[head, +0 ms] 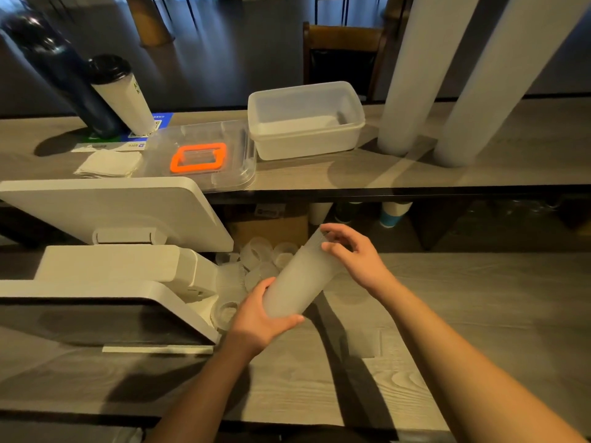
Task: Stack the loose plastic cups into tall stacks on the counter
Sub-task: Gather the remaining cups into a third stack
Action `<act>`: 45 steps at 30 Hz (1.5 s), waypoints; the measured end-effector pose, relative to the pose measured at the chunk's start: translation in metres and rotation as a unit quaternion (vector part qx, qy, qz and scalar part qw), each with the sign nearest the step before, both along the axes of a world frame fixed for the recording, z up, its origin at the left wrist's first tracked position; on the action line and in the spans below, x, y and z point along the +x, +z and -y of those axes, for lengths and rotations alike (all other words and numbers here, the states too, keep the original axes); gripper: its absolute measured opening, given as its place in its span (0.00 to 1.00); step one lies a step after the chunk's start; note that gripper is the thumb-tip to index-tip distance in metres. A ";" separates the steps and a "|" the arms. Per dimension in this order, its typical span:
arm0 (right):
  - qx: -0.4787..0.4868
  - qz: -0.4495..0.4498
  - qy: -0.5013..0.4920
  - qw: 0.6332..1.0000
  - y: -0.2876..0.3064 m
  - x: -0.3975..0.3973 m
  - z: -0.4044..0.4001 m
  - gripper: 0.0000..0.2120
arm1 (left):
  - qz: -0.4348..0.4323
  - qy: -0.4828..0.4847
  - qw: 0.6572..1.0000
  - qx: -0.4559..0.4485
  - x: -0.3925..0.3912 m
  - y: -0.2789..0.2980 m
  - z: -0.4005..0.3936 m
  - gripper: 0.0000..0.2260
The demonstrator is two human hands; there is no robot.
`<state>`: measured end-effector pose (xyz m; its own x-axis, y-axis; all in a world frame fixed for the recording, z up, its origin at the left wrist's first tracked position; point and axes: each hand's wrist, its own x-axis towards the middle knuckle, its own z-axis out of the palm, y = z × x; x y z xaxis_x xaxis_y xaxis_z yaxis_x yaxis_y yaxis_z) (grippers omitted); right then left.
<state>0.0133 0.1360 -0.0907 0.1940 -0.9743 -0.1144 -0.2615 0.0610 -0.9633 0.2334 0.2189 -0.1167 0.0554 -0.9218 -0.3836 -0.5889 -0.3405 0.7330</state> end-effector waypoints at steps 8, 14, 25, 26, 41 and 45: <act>0.082 -0.011 0.074 0.994 -0.011 0.003 -0.030 0.22 | -0.002 -0.035 0.999 0.004 -0.012 -0.004 -0.006 0.40; 0.112 -0.001 -0.113 0.987 -0.034 -0.033 -0.051 0.25 | -0.001 -0.076 0.997 0.012 -0.030 -0.009 -0.012 0.44; 0.198 -0.365 -0.371 0.831 -0.120 -0.163 -0.141 0.39 | -0.040 -0.153 0.987 0.034 -0.096 -0.015 -0.017 0.39; 0.219 -0.359 -0.385 0.822 -0.126 -0.169 -0.147 0.42 | -0.036 -0.163 0.986 0.029 -0.104 -0.014 -0.017 0.37; 0.292 -0.226 -0.461 0.807 -0.153 -0.192 -0.184 0.50 | -0.020 -0.238 0.971 0.032 -0.146 -0.008 -0.017 0.35; 0.322 -0.234 -0.456 0.796 -0.153 -0.186 -0.182 0.44 | -0.012 -0.235 0.972 0.023 -0.142 -0.010 -0.020 0.38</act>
<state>-0.1728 0.3181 -0.2440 -0.7709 -0.3967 -0.4983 -0.1476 0.8723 -0.4661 0.0914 0.2390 -0.1264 -0.3766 -0.8249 -0.4216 -0.6696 -0.0722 0.7392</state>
